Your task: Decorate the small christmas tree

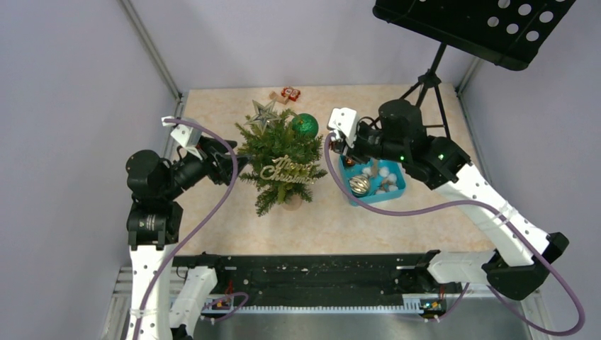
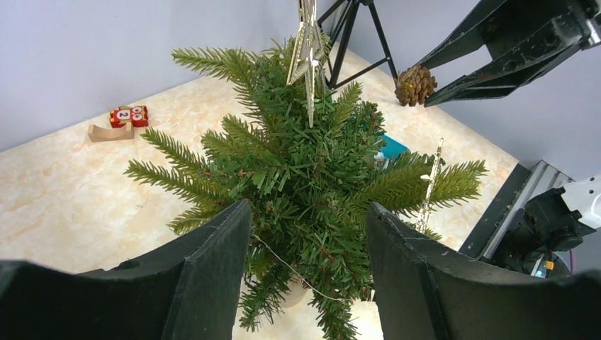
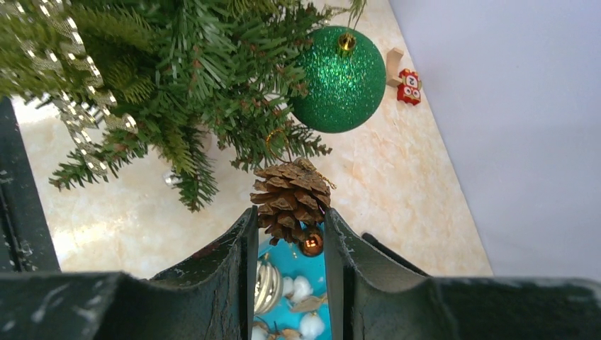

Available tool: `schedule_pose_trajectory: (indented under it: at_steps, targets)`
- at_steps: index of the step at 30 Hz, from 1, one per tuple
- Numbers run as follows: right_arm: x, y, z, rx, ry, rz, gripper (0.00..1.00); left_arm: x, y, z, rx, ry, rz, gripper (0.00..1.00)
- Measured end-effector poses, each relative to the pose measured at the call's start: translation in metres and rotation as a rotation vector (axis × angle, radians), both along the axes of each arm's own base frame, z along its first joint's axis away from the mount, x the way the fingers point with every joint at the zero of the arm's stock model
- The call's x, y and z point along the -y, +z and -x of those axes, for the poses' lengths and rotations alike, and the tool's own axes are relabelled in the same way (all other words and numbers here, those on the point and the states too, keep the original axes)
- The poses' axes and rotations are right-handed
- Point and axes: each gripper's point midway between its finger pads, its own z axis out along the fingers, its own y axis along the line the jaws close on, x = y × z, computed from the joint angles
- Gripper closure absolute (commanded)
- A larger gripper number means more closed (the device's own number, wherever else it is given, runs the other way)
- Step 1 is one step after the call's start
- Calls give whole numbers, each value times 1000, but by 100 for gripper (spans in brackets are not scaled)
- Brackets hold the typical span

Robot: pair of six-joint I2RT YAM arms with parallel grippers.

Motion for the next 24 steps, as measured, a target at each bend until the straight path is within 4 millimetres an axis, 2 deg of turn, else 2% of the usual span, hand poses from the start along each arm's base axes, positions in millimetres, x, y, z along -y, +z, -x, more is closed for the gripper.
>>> schedule_pose_trajectory:
  at_steps: [3, 7, 9, 15, 20, 21, 24]
  targets:
    - [-2, 7, 2, -20, -3, -20, 100, 0, -2, 0, -4, 0, 0, 35]
    - [-24, 36, 0, -55, 35, -111, 100, 0, -4, 0, -9, 1, 1, 35]
    - [-36, 43, -1, -69, 56, -141, 100, 0, -4, 1, -7, 1, 1, 35]
    - [-64, 26, 3, -140, 115, -130, 98, 0, -3, 3, 2, 3, 0, 35]
    - [-77, 10, 4, -194, 151, -113, 95, 0, -3, 3, 1, 4, 0, 35]
    - [-78, 9, 5, -198, 156, -113, 91, 0, -3, 3, 1, 4, 0, 35]
    - [-80, 9, 7, -202, 166, -114, 73, 0, -3, 2, 0, 4, 0, 35]
